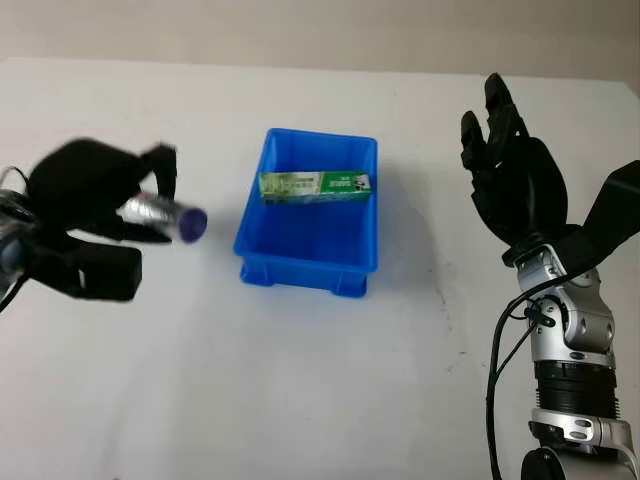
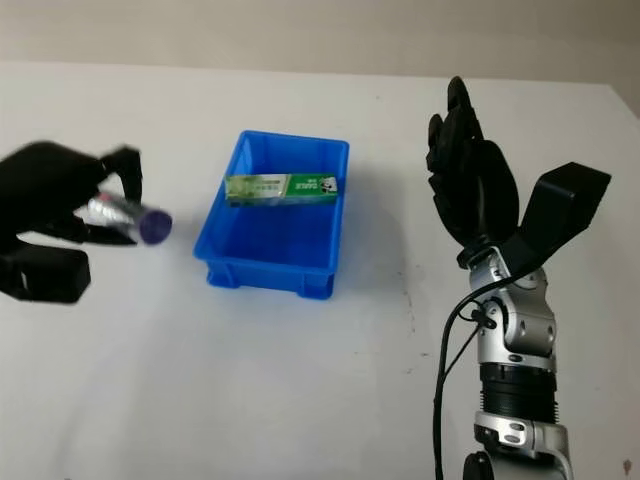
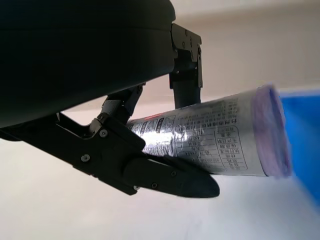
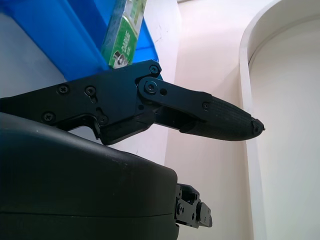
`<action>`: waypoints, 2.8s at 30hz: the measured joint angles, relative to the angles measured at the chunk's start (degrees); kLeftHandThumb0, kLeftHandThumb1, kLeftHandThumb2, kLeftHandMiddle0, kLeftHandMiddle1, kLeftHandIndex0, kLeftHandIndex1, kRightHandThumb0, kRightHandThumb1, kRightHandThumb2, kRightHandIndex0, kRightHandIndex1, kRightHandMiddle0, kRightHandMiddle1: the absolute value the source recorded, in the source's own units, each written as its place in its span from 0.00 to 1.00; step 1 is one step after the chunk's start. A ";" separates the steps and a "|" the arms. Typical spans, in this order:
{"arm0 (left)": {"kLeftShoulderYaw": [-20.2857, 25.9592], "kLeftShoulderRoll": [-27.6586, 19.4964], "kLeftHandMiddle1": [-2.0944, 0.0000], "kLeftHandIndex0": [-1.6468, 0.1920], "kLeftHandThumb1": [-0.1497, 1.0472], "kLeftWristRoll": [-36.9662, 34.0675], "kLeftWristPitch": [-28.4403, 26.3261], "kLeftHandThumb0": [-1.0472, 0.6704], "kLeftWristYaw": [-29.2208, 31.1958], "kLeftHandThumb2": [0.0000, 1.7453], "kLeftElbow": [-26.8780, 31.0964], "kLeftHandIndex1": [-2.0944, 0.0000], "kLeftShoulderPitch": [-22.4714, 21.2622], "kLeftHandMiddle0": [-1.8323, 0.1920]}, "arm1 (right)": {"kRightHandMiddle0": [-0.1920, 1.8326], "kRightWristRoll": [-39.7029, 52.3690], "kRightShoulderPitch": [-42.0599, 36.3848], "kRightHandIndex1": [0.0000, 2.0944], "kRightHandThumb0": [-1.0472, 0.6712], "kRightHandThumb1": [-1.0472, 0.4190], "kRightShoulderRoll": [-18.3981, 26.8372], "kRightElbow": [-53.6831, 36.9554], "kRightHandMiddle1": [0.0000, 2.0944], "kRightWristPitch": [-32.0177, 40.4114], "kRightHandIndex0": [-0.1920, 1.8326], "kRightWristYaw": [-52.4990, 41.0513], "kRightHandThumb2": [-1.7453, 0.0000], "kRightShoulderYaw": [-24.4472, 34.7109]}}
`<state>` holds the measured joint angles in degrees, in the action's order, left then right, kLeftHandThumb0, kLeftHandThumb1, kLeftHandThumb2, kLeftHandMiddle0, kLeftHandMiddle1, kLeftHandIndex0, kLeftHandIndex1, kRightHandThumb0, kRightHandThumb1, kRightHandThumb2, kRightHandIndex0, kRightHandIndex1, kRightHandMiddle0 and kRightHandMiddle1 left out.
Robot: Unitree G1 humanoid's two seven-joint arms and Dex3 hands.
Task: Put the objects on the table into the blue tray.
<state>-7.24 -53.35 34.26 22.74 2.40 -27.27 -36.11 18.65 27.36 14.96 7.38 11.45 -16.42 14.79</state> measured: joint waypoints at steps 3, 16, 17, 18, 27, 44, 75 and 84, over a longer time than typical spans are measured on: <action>2.70 0.95 0.00 0.78 1.00 -3.24 -4.08 0.36 1.33 0.28 3.91 0.00 -0.47 0.61 | 0.00 0.00 -0.07 0.00 0.15 0.00 -0.02 0.06 0.00 -0.01 0.00 -0.23 0.59 -0.13; 8.23 8.84 0.00 0.87 1.00 -14.52 -8.43 0.36 4.38 0.28 16.23 0.14 -0.79 0.52 | 0.00 0.03 -0.85 0.00 0.15 0.00 -1.07 -0.06 0.00 -0.14 0.00 -0.12 0.59 -0.97; 8.23 9.36 0.00 0.86 1.00 -14.65 -9.08 0.36 4.73 0.28 17.24 0.09 -0.81 0.52 | 0.00 0.03 -0.89 0.00 0.15 0.00 -1.09 -0.07 0.00 -0.14 0.00 -0.10 0.59 -0.97; 8.21 10.11 0.00 0.86 1.00 -14.71 -9.85 0.36 4.98 0.27 18.37 0.04 -0.87 0.52 | 0.00 0.03 -0.92 0.00 0.15 0.00 -1.09 -0.10 0.00 -0.13 0.00 -0.06 0.59 -0.97; 2.93 19.42 0.00 0.71 1.00 -12.93 -18.74 0.34 9.95 0.28 24.42 0.00 -6.56 0.42 | 0.00 0.18 -0.94 0.00 0.16 0.00 -1.24 -0.41 0.00 0.26 0.00 0.24 0.59 -1.17; -7.25 26.50 0.00 0.54 1.00 -5.31 -12.82 0.36 12.73 0.28 10.11 0.00 -11.16 0.31 | 0.00 -0.11 -0.94 0.00 0.17 0.00 -1.21 -1.45 0.00 0.34 0.00 1.62 0.57 -1.25; -13.53 20.37 1.00 1.00 1.00 11.32 -27.35 0.10 32.58 0.32 19.03 1.00 -13.55 1.00 | 0.00 -0.04 -1.13 0.00 0.18 0.00 -1.20 -2.43 0.00 0.62 0.00 1.41 0.55 -1.25; -2.65 25.01 1.00 1.00 1.00 -5.72 -26.55 0.11 23.66 0.35 19.54 1.00 -11.00 1.00 | 0.00 -0.22 -1.12 0.00 0.18 0.00 -1.22 -2.31 0.00 0.62 0.00 1.43 0.55 -1.50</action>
<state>-9.89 -28.34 28.54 -3.81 26.06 -7.73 -47.11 18.43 26.23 13.74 5.07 12.06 -14.99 13.29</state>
